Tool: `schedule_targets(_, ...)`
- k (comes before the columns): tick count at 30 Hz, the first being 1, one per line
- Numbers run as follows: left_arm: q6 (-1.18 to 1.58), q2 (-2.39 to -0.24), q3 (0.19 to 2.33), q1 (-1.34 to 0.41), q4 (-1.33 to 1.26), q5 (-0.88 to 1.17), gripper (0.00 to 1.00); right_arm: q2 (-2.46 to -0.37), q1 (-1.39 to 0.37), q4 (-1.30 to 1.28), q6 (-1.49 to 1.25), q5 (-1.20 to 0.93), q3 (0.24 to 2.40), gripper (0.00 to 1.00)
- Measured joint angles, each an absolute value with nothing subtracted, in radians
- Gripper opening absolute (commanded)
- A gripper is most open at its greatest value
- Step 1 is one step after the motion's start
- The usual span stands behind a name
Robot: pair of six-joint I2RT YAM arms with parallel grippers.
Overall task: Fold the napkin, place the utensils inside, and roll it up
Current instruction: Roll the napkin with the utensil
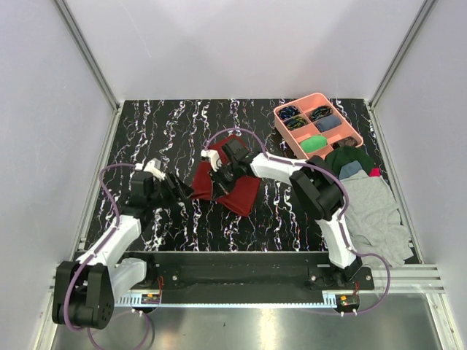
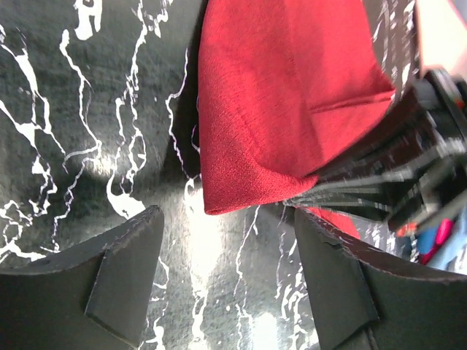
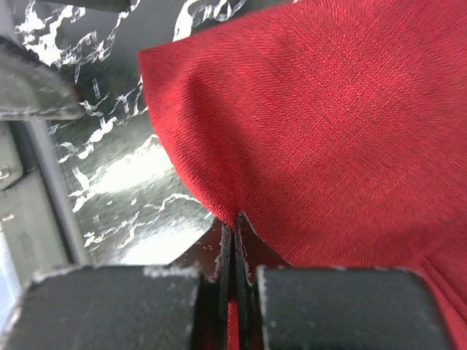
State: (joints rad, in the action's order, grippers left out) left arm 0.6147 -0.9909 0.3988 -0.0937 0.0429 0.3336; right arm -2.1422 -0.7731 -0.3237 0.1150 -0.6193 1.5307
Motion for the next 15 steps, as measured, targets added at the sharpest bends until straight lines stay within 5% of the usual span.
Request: schedule_targets(15, 0.612, -1.168, 0.402, -0.144, 0.01, 0.27, 0.75, -2.294, -0.698, -0.478, 0.062, -0.86, 1.644, 0.0)
